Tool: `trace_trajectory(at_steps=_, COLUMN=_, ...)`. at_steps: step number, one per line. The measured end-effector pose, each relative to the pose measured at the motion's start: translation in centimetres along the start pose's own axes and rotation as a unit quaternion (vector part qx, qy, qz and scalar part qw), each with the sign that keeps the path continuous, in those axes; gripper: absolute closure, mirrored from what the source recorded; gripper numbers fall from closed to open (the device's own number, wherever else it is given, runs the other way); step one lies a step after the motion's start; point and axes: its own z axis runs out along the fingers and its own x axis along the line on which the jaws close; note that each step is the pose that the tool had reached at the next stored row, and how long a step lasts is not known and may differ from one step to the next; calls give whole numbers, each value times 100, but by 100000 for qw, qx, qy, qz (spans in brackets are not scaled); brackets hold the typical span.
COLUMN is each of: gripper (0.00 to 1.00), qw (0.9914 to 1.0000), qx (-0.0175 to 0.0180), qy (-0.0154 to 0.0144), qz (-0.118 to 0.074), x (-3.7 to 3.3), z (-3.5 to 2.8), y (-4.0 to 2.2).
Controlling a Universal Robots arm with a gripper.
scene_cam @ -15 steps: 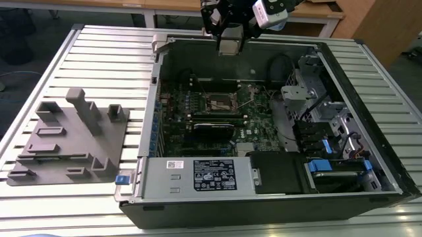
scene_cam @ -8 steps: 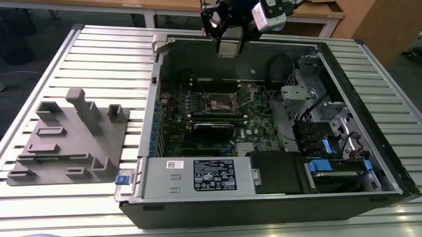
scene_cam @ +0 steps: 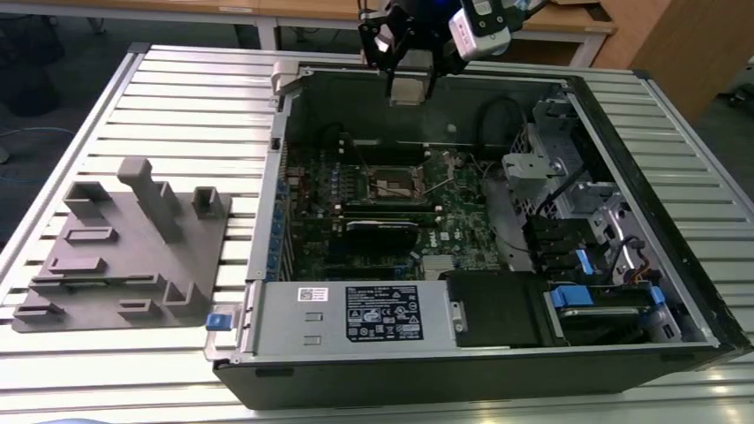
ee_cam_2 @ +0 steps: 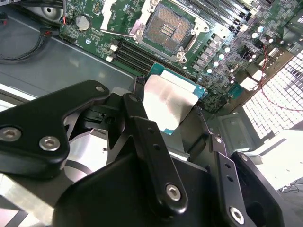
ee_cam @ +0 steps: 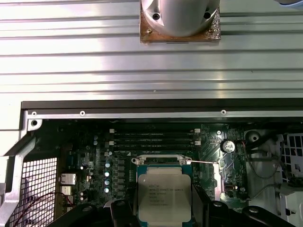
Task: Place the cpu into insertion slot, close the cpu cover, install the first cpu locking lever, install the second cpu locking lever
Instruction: 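Place the cpu into insertion slot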
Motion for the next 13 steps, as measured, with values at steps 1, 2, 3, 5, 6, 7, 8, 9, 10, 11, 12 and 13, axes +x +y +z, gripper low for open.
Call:
trace_trajectory(at_steps=1, gripper=46, qw=100000, qx=-1, qy=1, qz=-2, x=0, z=0, y=0)
trace_trajectory(at_steps=2, gripper=46, qw=100000, qx=0, qy=2, qz=-1, x=0, z=0, y=0)
trace_trajectory(at_steps=3, gripper=46, qw=100000, qx=-1, qy=1, qz=-1, x=0, z=1, y=0)
trace_trajectory(at_steps=5, gripper=46, qw=100000, qx=1, qy=0, qz=-2, x=0, z=1, y=0)
trace_trajectory(at_steps=6, gripper=46, qw=100000, qx=11, qy=-5, qz=-1, x=0, z=3, y=0)
trace_trajectory(at_steps=7, gripper=46, qw=100000, qx=102, qy=-12, qz=2, x=0, z=8, y=-1)
trace_trajectory(at_steps=8, gripper=46, qw=100000, qx=288, qy=-12, qz=6, x=0, z=14, y=-2)
trace_trajectory(at_steps=9, gripper=46, qw=99999, qx=512, qy=-14, qz=11, x=0, z=21, y=-3)
trace_trajectory(at_steps=10, gripper=46, qw=99997, qx=754, qy=-19, qz=14, x=-1, z=30, y=-5)
trace_trajectory(at_steps=11, gripper=46, qw=99995, qx=1008, qy=-24, qz=19, x=-1, z=38, y=-6)
trace_trajectory(at_steps=12, gripper=46, qw=99992, qx=1280, qy=-31, qz=22, x=-1, z=45, y=-7)
trace_trajectory(at_steps=13, gripper=46, qw=99987, qx=1590, qy=-40, qz=28, x=-1, z=51, y=-8)
